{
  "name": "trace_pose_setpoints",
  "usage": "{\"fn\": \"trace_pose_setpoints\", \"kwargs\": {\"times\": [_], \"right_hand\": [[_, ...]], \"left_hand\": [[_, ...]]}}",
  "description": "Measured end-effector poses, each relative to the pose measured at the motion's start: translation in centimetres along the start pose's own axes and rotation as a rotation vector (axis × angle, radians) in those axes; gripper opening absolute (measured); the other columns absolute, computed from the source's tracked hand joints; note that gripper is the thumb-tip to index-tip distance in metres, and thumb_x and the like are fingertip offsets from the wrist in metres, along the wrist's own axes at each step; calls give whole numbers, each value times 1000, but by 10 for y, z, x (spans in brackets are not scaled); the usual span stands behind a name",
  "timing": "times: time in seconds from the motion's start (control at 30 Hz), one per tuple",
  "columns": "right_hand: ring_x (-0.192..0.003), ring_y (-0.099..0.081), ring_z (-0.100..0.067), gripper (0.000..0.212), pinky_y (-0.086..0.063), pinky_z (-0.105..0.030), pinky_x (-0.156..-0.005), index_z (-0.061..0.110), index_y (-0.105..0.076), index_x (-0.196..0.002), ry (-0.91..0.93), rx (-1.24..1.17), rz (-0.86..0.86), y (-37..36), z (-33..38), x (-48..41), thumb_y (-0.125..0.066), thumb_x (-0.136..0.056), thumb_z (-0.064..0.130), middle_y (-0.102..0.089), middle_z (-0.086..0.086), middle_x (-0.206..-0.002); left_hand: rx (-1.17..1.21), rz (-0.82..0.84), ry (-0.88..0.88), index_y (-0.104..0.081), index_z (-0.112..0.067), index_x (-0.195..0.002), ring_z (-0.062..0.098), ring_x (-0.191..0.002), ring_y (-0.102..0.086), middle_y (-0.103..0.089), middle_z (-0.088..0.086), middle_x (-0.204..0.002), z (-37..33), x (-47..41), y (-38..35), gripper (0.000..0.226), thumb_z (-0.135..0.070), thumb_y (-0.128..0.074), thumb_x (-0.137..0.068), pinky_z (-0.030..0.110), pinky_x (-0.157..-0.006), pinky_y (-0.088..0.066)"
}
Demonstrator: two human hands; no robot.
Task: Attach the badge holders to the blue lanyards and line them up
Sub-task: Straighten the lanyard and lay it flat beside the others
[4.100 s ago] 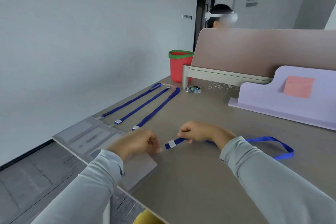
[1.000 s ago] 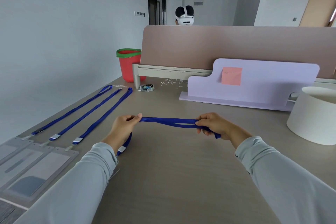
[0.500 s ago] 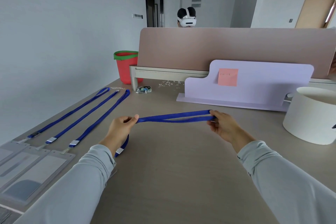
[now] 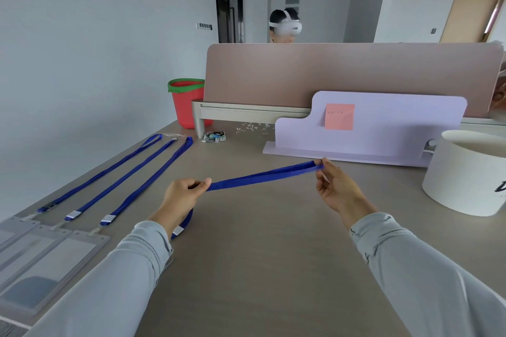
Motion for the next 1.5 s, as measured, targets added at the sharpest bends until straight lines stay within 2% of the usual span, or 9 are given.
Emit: {"fn": "trace_pose_setpoints", "kwargs": {"times": [0.17, 0.3, 0.43, 0.57, 0.8, 1.13, 1.27, 1.4, 1.5], "right_hand": [[-81, -57, -8, 15, -45, -18, -69, 23, -65, -90, 91, -19, -81, 2, 4, 0, -58, -90, 10, -63, 6, -88], [-80, -63, -12, 15, -48, -22, -72, 18, -63, -86, 132, -19, -167, 6, 8, -3, -63, -85, 3, -66, 1, -86], [-70, -63, -12, 16, -52, -21, -70, 14, -62, -78, 179, 53, -273, 13, 12, -12, -65, -82, -1, -65, -4, -82], [-70, -61, -15, 18, -53, -20, -65, 6, -66, -96, 222, 196, -299, 8, 8, -24, -67, -79, -2, -63, -4, -82], [-75, -60, -18, 30, -53, -27, -82, 7, -63, -104, 169, 331, -150, -49, -24, -56, -62, -79, -8, -61, -2, -81], [-71, -64, -17, 22, -56, -35, -85, 16, -69, -76, 208, 536, 77, -189, -80, -122, -62, -78, -5, -66, 0, -77], [-73, -61, -14, 22, -53, -27, -81, 10, -70, -100, 283, 593, 86, -223, -70, -156, -63, -81, 2, -70, -9, -100], [-71, -56, -15, 46, -45, -27, -69, 15, -50, -131, 290, 1060, 296, -241, -95, -159, -58, -85, 14, -61, -9, -113], [-117, -50, -20, 35, -37, -29, -99, 19, -59, -120, 495, 1300, 436, -242, -117, -149, -59, -85, 17, -50, -5, -132]], "left_hand": [[-8, 45, -1, -67, -19, -82, 14, -56, -37, -39, 2, -58, -4, 3, -4, 28, -42, -54, -89, 24, -55, -31], [4, 129, 13, -67, -18, -81, 19, -65, -42, -43, 7, -68, -4, 4, -9, 28, -41, -54, -89, 23, -60, -34], [-26, 206, 53, -68, -7, -82, 12, -54, -39, -48, 4, -63, 1, 3, -6, 31, -35, -58, -88, 22, -57, -35], [-122, 269, 80, -65, -8, -72, 9, -50, -38, -52, -2, -58, -2, 4, -4, 32, -35, -59, -87, 21, -55, -35], [-195, 237, 172, -67, -7, -89, 10, -53, -40, -60, -1, -68, 2, -5, 13, 27, -30, -55, -91, 19, -51, -33], [-163, 156, 264, -66, -13, -84, 8, -51, -41, -60, -2, -64, 23, -25, 49, 25, -33, -53, -91, 19, -48, -31], [-171, 191, 284, -64, -15, -88, 7, -55, -48, -67, -1, -70, 32, -38, 45, 24, -36, -53, -91, 20, -54, -36], [-283, 234, 338, -62, -19, -84, 7, -56, -46, -57, -1, -67, 42, -50, 38, 22, -35, -51, -92, 19, -55, -36], [-329, 254, 357, -61, -16, -91, 7, -51, -41, -47, -3, -59, 45, -51, 31, 23, -34, -47, -95, 18, -52, -34]]}}
Point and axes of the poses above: each hand's wrist, its own x-axis away from the middle knuckle, its own y-axis out of the back of the hand, z = x × y, the point moved 7 cm from there along -x, towards the middle knuckle
